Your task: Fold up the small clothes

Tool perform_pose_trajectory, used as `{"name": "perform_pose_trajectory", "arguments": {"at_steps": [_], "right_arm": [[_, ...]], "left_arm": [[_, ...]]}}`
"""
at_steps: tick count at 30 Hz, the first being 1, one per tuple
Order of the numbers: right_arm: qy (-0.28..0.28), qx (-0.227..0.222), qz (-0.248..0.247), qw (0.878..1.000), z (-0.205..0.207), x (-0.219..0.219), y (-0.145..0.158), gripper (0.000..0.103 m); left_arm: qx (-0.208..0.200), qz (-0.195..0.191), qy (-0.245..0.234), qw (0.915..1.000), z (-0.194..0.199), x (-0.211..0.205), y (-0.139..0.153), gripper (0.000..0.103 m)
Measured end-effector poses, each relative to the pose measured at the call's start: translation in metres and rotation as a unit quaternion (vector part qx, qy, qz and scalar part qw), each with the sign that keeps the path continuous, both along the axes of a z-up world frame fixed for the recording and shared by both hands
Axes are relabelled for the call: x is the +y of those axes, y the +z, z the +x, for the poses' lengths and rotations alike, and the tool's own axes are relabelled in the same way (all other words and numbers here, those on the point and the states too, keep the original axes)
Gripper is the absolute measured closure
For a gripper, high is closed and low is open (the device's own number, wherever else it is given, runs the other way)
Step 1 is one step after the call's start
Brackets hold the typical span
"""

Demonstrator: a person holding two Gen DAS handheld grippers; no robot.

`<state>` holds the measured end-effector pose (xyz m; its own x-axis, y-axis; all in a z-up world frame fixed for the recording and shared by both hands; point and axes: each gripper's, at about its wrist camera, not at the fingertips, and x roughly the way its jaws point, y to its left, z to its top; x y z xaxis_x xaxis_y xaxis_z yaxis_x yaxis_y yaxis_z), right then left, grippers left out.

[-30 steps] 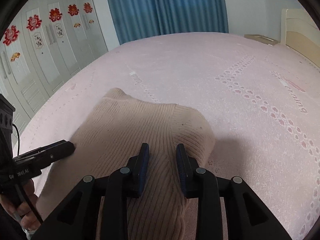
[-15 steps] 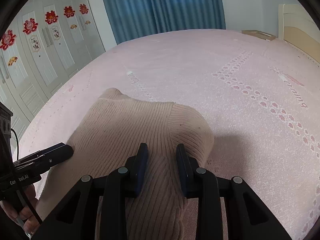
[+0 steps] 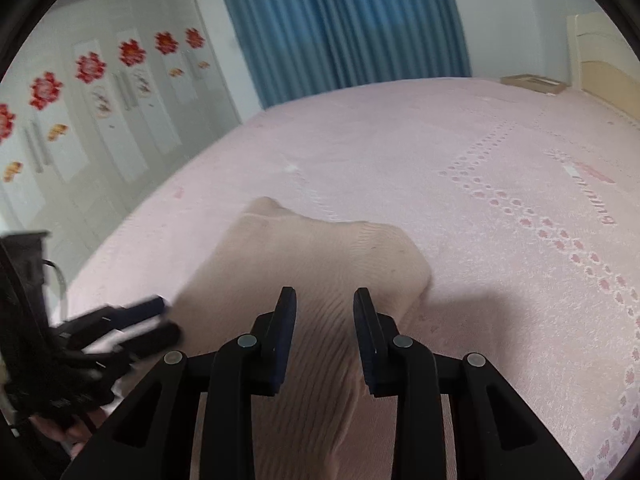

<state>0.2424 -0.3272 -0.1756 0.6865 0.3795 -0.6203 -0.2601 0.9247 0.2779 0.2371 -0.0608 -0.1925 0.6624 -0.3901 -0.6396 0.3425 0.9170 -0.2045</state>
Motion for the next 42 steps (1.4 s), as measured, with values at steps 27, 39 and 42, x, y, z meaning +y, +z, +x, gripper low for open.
{"name": "perform_pose_trajectory", "arguments": {"at_steps": [27,39,42], "right_arm": [[0.019,-0.009,0.016,1.000,-0.106,-0.008,0.008,0.063],[0.033,-0.008,-0.111,0.993,-0.020,0.041,0.003,0.074],[0.036,0.007,-0.106,0.994,-0.003,0.038,-0.004,0.074]], "left_arm": [[0.044,-0.033,0.084,0.9950,-0.058,0.046,-0.008,0.053],[0.014,-0.009,0.029,0.9994,0.003,0.012,0.015,0.055],[0.029,0.013,0.008,0.9995,0.020,0.001,0.009,0.068]]}}
